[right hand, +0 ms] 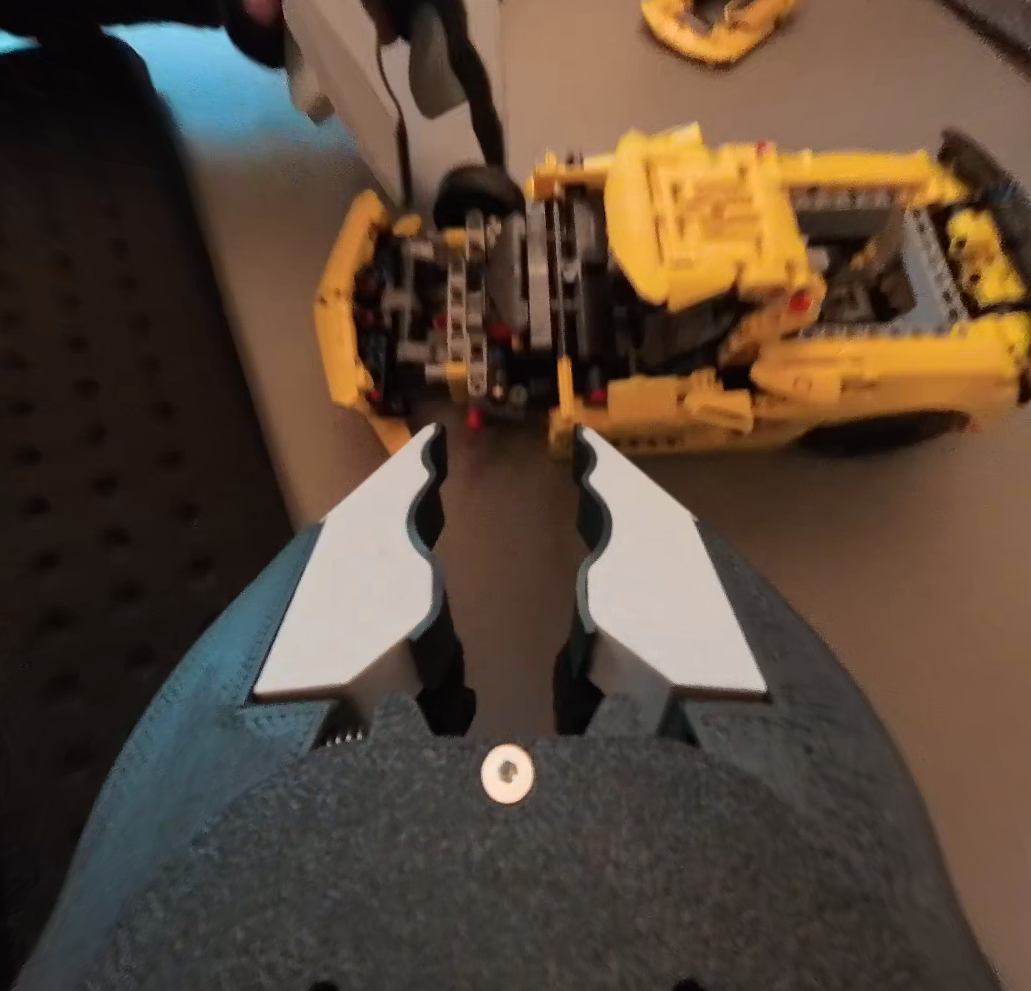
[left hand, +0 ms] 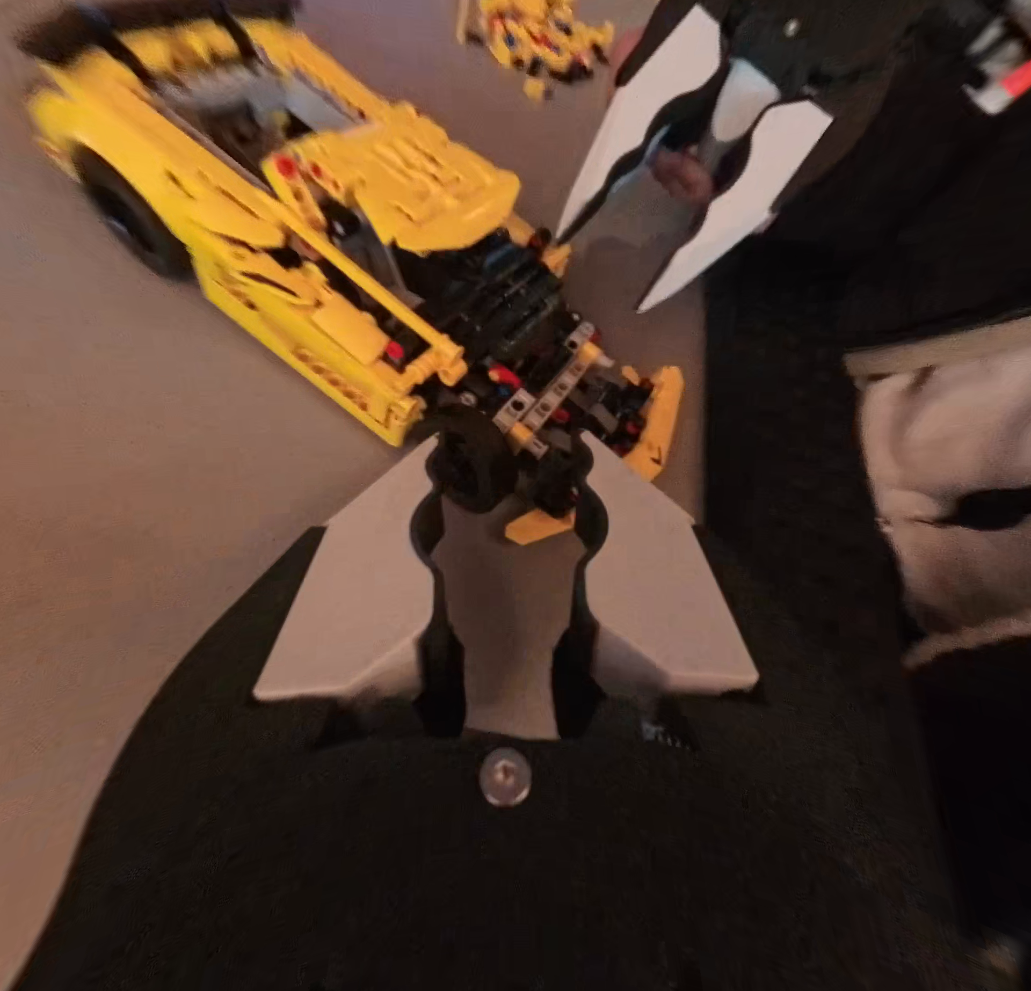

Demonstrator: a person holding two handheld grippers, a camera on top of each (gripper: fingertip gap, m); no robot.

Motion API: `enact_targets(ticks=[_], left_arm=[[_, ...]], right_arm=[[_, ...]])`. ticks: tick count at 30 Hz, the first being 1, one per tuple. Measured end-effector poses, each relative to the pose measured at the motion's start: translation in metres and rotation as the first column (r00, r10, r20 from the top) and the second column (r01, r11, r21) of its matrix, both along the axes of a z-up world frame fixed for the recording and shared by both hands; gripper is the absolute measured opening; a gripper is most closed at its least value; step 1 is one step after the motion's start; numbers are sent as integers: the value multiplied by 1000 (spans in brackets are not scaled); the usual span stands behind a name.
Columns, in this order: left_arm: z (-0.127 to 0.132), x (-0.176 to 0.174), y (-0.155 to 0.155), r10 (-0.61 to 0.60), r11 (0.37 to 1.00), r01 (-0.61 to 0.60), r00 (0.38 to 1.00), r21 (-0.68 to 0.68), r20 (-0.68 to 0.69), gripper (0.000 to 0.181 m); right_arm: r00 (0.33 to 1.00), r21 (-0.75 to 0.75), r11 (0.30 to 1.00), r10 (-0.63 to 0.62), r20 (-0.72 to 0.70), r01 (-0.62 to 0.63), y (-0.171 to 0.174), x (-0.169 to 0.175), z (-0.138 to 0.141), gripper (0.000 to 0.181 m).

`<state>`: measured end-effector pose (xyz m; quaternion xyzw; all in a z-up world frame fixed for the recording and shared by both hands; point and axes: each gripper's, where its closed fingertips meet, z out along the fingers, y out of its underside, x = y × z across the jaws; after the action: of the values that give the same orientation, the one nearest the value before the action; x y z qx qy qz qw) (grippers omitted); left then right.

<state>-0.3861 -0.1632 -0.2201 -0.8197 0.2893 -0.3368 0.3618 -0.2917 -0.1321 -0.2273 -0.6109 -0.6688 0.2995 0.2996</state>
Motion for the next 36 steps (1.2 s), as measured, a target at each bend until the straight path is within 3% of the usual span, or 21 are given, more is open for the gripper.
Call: enact_targets(ticks=[2, 8, 12, 15, 21, 23, 29, 33, 36], left_arm=[[-4, 7, 1, -52, 994, 57, 997, -96, 56, 62], [-6, -16, 21, -74, 992, 80, 996, -94, 59, 63], [-11, -4, 15, -123, 981, 140, 984, -131, 130, 63], [-15, 5, 10, -147, 970, 172, 978, -173, 145, 63], [-10, 5, 16, -93, 942, 175, 956, -287, 278, 57], [-14, 4, 16, -95, 934, 179, 959, -309, 268, 46], [-15, 2, 16, -160, 921, 238, 953, -307, 258, 42], [-16, 5, 19, -220, 947, 253, 960, -201, 170, 47], [-16, 15, 19, -237, 941, 269, 957, -206, 167, 48]], right_arm=[[1000, -29, 999, -17, -23, 17, -3, 6, -11, 38], [1000, -25, 1000, -12, -6, 11, -10, -10, -16, 24], [999, -68, 998, -6, 51, 10, -9, -14, -25, 6], [999, -5, 999, 35, 32, -34, -6, -13, -19, 6], [999, -127, 991, 48, -9, -49, -7, -12, -16, 5], [999, -169, 984, 46, -26, -50, -6, -11, -13, 5], [997, -29, 996, 79, 1, -79, 7, -5, -27, 6], [998, -94, 993, 66, 2, -65, 8, -4, -27, 6], [996, -102, 992, 77, 39, -72, 5, -3, -33, 8]])
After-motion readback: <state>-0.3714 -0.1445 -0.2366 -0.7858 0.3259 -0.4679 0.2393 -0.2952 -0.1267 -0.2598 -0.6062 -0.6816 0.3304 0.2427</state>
